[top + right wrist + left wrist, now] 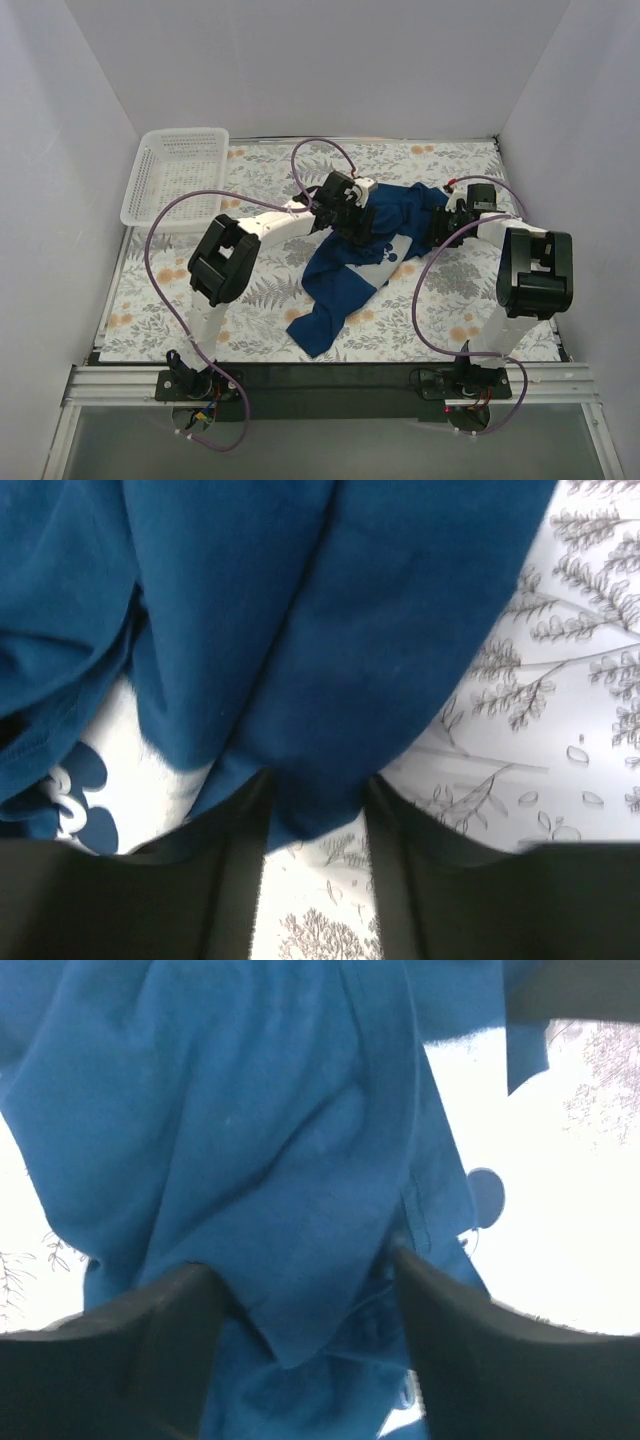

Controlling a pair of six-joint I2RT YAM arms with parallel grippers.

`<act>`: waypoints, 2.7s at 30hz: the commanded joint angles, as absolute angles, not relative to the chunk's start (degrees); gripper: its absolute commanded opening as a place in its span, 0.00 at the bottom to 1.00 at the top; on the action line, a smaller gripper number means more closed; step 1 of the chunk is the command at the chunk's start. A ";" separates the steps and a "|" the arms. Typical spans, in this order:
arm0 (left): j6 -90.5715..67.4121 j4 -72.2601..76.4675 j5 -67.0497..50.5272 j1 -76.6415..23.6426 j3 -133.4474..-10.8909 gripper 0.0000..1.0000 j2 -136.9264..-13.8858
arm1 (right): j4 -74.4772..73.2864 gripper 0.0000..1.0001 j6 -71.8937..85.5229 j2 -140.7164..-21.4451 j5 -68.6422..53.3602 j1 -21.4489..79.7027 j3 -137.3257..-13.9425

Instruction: Fold and stack the t-shirts

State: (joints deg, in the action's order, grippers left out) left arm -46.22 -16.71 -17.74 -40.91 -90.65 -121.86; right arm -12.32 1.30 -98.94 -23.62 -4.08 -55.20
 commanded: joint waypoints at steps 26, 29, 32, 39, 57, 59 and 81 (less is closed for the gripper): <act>-61.35 -17.49 -10.02 -0.79 -57.31 0.00 -84.20 | -14.68 0.01 -25.57 -103.27 -5.54 -10.46 -70.92; -61.09 -17.75 -15.62 -0.79 -58.27 0.00 -84.02 | -14.76 0.01 -27.51 -104.15 -5.80 -10.46 -71.98; -61.26 -17.41 -21.26 -0.79 -58.97 0.30 -82.28 | -15.20 0.02 -29.35 -103.63 -8.96 -10.55 -71.20; -64.07 -9.76 -27.68 -2.97 -65.89 0.63 -81.02 | -15.64 0.34 -29.45 -100.99 -11.69 -10.46 -67.85; -55.82 -18.80 -11.18 -28.29 -117.41 0.64 -138.58 | -15.64 0.34 -20.66 -101.78 -20.04 -10.63 -65.30; -55.11 -20.12 -5.82 -28.91 -119.26 0.62 -139.83 | -15.56 0.34 -20.30 -101.60 -20.30 -10.55 -65.22; -51.68 -18.36 -7.91 -29.35 -112.23 0.48 -134.64 | -15.64 0.34 -19.86 -101.86 -21.27 -11.60 -64.16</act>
State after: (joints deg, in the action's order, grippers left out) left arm -52.31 -17.58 -5.78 -29.02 -110.15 -137.05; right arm -16.19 -20.25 -103.44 -19.73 -11.29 -64.69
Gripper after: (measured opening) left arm 0.473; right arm 0.340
